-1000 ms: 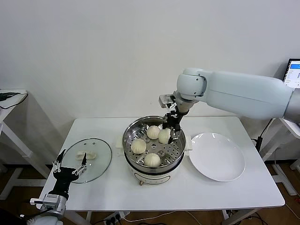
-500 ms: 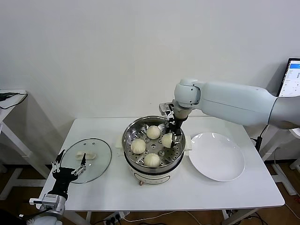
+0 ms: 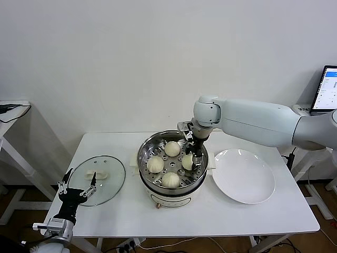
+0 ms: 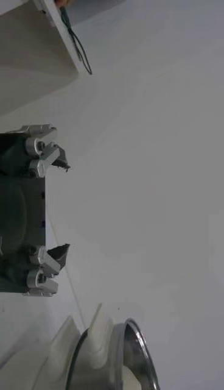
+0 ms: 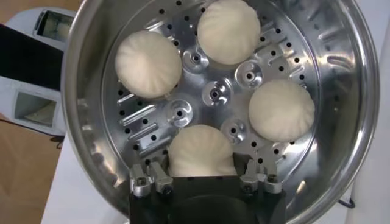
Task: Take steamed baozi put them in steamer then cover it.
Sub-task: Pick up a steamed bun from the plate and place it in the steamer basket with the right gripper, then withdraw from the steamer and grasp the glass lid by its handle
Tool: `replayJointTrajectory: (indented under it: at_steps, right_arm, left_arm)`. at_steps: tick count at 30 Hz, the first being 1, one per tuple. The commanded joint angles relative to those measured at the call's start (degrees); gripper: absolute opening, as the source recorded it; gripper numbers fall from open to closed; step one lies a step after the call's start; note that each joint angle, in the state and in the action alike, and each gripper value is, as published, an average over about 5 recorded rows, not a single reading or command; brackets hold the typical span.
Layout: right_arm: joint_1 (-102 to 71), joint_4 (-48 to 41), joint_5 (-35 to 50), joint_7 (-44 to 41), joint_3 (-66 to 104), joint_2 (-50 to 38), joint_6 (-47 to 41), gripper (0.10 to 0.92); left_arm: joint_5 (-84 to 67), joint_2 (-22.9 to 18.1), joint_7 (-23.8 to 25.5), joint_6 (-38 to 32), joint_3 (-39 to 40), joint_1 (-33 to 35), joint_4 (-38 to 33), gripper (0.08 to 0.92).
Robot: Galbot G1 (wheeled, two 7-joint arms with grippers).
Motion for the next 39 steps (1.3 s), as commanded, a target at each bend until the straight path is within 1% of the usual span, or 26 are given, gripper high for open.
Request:
replayJointTrajectory:
  at_steps: [1,7,9,16,19,22,26,32,36,39]
  right_arm:
    - [-0.93,-0.49,-0.36,0.08,0.60,0.24,-0.03,0.715]
    - [1.34,0.28,1.80,-1.34,2.16,-1.48,0.46,0.807]
    - [3.60,0.69,2.91,-2.92,2.48,-2.89,1.22,0.818]
    - [10.96,3.62,6.99,-8.17,3.63,-11.35,3.33,0.823]
    - [9.87,5.57,7.28,-8.32,7.18,-16.40,3.26,0.823]
    - [4.87,7.38,7.27,-6.31,14.34,-22.14,3.30,0.823]
    - [-7.12,9.26,9.56,1.22,28.59,-29.23,5.76,0.823]
    - [-31.77,13.32,16.84,21.59,54.82,-37.60,16.59,0.823]
    - [-52.91,16.94,21.13,34.14,73.88,-39.37,22.37,0.823]
    - [-66.67,19.48,22.42,42.69,85.54,-37.85,26.01,0.823]
  left_arm:
    - [-0.01,0.01,0.02,0.01,-0.03,0.02,-0.07,0.823]
    - [0.00,-0.06,0.00,0.02,-0.04,0.11,0.03,0.823]
    - [0.04,-0.08,-0.02,0.03,0.03,0.17,-0.05,0.823]
    - [0.25,-0.20,-0.20,0.09,0.43,0.51,-0.66,0.823]
    - [0.43,-0.28,-0.34,0.16,0.57,0.67,-0.99,0.823]
    - [1.04,-0.29,-0.24,-0.06,0.64,0.82,-1.39,0.823]
    - [1.50,-0.23,0.07,-0.01,0.63,0.77,-1.84,0.823]
    - [1.99,-0.31,-1.58,0.20,1.45,0.54,-3.09,0.823]
    - [2.87,-0.34,-2.57,-0.32,2.12,-0.08,-2.97,0.823]
    - [3.24,-0.30,-2.71,-0.89,2.46,-0.32,-2.67,0.823]
